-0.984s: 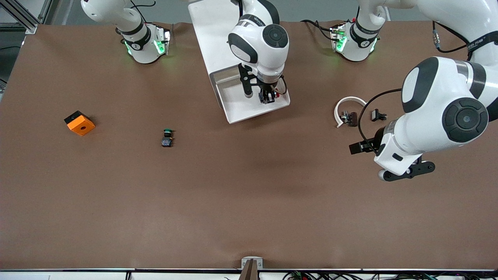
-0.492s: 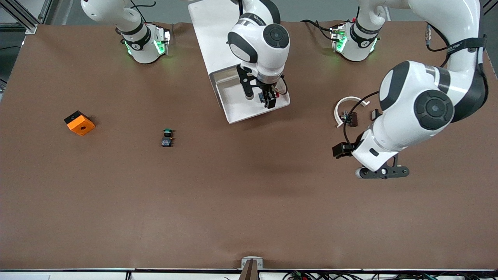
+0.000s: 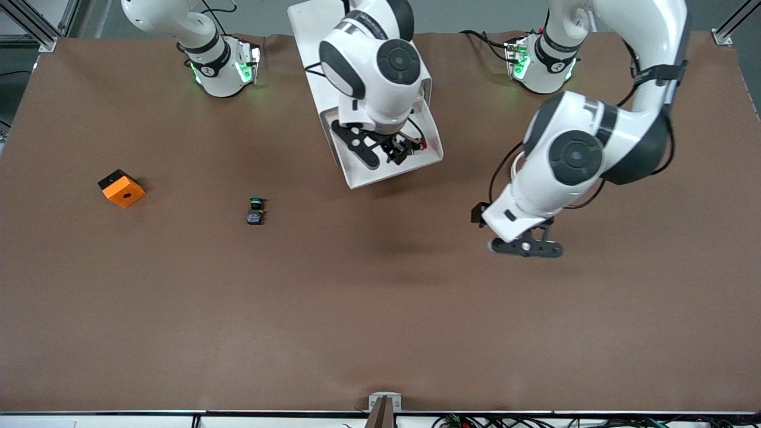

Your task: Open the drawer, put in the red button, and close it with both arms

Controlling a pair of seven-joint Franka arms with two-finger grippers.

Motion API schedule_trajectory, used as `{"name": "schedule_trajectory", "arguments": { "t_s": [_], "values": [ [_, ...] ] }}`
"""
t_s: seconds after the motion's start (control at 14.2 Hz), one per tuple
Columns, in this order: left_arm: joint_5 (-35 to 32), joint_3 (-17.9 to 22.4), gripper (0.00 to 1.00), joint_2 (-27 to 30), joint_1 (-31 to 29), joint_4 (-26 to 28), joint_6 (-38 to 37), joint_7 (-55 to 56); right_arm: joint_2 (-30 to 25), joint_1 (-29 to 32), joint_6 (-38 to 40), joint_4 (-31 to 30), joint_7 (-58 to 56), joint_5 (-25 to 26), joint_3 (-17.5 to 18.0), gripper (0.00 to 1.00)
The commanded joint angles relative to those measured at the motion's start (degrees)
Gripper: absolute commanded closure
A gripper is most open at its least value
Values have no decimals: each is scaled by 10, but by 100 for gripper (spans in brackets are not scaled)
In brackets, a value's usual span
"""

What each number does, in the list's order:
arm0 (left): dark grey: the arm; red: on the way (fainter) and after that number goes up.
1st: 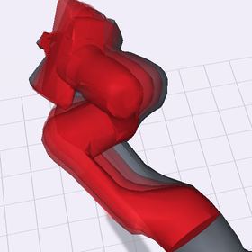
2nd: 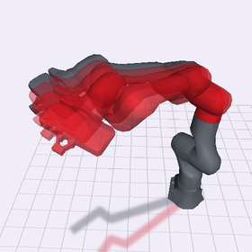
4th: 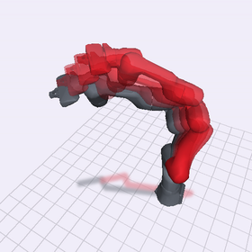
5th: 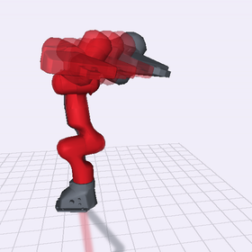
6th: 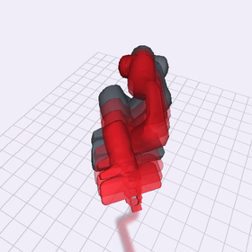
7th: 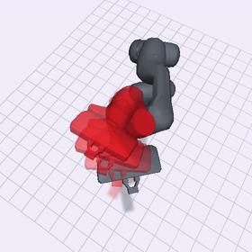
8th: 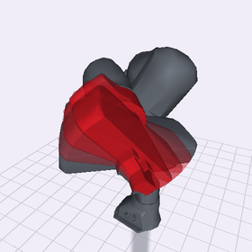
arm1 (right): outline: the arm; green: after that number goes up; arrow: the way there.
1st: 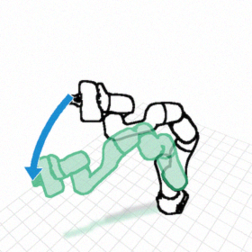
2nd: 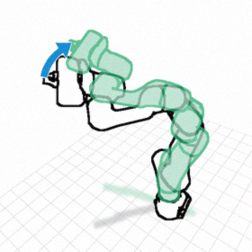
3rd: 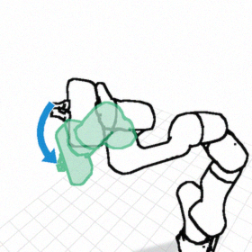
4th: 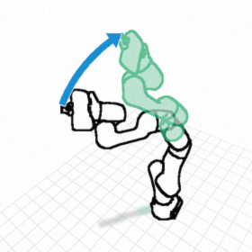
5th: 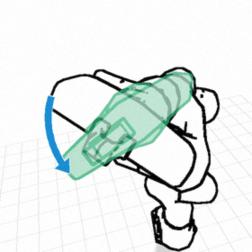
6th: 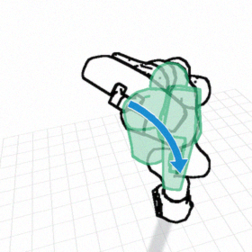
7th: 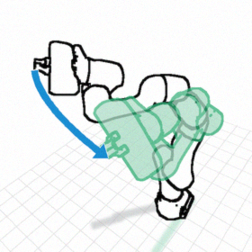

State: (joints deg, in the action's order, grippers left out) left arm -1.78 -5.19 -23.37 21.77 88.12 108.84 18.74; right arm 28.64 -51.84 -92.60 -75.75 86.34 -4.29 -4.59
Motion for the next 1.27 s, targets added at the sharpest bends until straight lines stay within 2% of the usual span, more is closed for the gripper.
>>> {"name": "schedule_trajectory", "arguments": {
  "t_s": [0.0, 0.21, 0.42, 0.56, 0.7, 0.84, 1.05, 1.2],
  "values": [
    [-16, -2, 0, -7, 20, 47, 76, 16, -42, 64, 45, -7, -138, -9, 5, 0],
    [-11, -2, 0, -26, 62, 76, 131, 97, -74, 148, 99, -7, -294, -5, 5, 0],
    [-1, -8, 0, -49, 100, 85, 136, 199, -96, 235, 129, -7, -456, 0, 5, 0],
    [31, -28, 0, -52, 106, 101, 135, 236, -105, 295, 136, -8, -574, 3, 4, 0],
    [62, -47, 0, -55, 106, 115, 125, 259, -115, 347, 137, -8, -682, 13, 5, 0],
    [106, -60, 0, -56, 106, 116, 83, 283, -119, 391, 143, -7, -767, 17, 3, 0],
    [148, -71, 0, -55, 106, 115, 24, 285, -125, 443, 145, -6, -875, 46, 4, 0],
    [172, -83, 0, -55, 106, 115, -4, 286, -133, 469, 146, -7, -904, 48, 4, 0]
  ]
}}
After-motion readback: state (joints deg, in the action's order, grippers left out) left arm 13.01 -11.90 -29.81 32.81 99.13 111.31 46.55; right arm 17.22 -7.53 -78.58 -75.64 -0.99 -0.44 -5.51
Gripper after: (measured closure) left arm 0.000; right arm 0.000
